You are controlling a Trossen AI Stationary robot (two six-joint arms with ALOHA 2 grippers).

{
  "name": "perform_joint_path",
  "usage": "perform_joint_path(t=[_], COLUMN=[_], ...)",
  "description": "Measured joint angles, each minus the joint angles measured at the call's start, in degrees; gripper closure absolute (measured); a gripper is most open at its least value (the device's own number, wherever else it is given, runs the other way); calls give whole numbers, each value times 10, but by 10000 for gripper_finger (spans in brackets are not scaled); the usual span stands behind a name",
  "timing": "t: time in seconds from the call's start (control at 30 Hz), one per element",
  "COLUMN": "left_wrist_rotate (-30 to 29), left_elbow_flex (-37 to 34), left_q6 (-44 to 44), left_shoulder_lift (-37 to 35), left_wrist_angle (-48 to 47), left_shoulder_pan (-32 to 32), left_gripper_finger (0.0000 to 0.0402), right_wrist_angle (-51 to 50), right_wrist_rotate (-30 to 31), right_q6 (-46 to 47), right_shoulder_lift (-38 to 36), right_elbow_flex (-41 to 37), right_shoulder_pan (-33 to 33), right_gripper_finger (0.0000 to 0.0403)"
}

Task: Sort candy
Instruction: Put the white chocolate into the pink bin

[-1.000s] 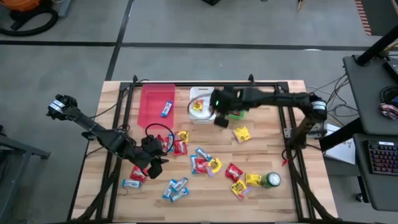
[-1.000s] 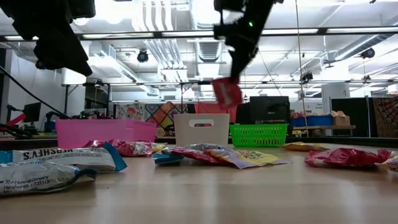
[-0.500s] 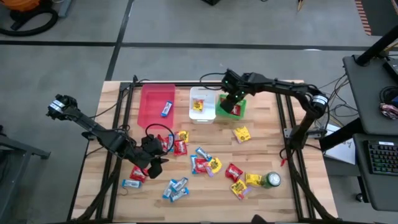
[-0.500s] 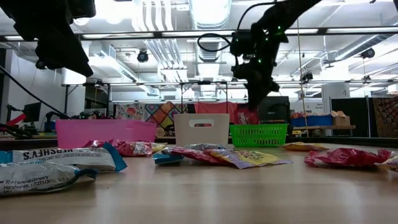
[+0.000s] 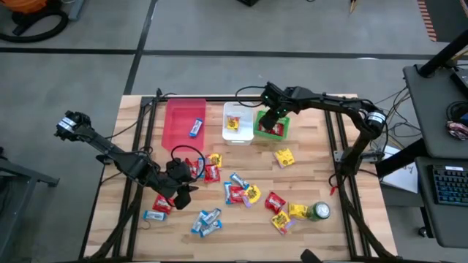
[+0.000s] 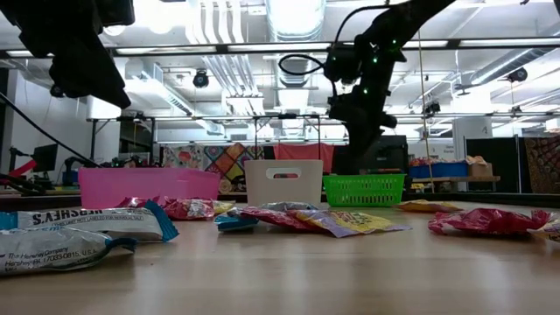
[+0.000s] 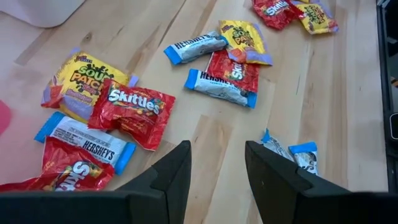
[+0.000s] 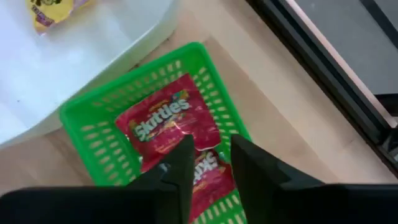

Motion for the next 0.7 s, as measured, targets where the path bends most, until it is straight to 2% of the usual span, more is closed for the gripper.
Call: perform_joint_path(t=[0.13, 0.23, 0.47, 0.57, 0.7], left_wrist_rotate=[8, 27, 58, 92, 172], left_elbow_flex=[0, 0, 0, 0, 0], left_q6=[-28, -59, -153, -221, -345], left_shoulder_lift=[0, 0, 4, 13, 47], left_wrist_angle=[-2, -5, -23, -47, -100], left_shoulder_pan=[0, -1, -5, -5, -8], left_gripper_finger=[267, 267, 267, 267, 267], right_wrist_angle=[-2, -3, -2, 8, 28], right_wrist_rotate=[-4, -29, -50, -50, -46], right_q6=[13, 23, 40, 40, 46], right_shoulder_lift=[-17, -38, -75, -78, -78], right_elbow_flex=[2, 2, 2, 2, 2], right_shoulder_pan=[5, 23, 116, 163, 217], right_gripper_finger=[273, 261, 263, 269, 270])
